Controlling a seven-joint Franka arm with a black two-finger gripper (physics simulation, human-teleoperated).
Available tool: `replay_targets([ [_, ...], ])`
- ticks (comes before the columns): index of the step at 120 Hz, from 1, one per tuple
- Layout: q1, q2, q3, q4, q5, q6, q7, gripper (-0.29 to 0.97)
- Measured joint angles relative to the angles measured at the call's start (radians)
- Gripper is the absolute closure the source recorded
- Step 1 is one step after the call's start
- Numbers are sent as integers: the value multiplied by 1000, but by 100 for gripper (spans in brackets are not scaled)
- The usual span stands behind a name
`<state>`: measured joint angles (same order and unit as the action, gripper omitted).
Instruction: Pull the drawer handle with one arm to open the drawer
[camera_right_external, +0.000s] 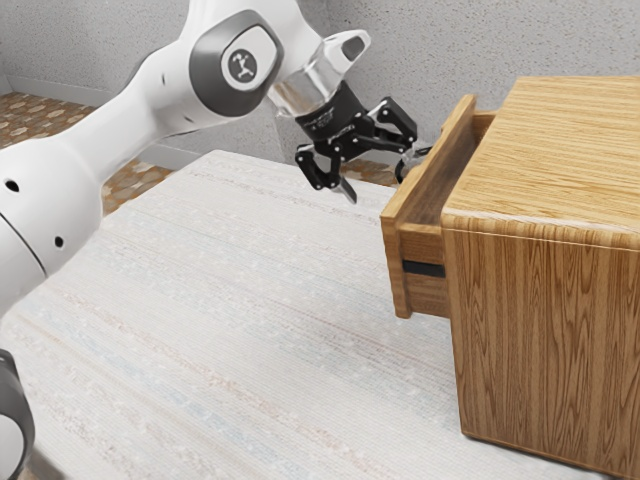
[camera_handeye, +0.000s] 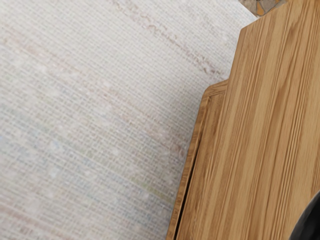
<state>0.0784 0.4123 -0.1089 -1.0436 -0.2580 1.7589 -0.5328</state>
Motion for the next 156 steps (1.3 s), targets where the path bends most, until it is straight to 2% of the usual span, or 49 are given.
replay_targets([
  [58,76,-8,0,5,46,-48,3,0],
  [117,185,-22,1,2,51,-98,30,1],
  [134,219,-164,9,7,51,-146,37,0],
  [156,193,-289,14,6,44,-238,56,0],
])
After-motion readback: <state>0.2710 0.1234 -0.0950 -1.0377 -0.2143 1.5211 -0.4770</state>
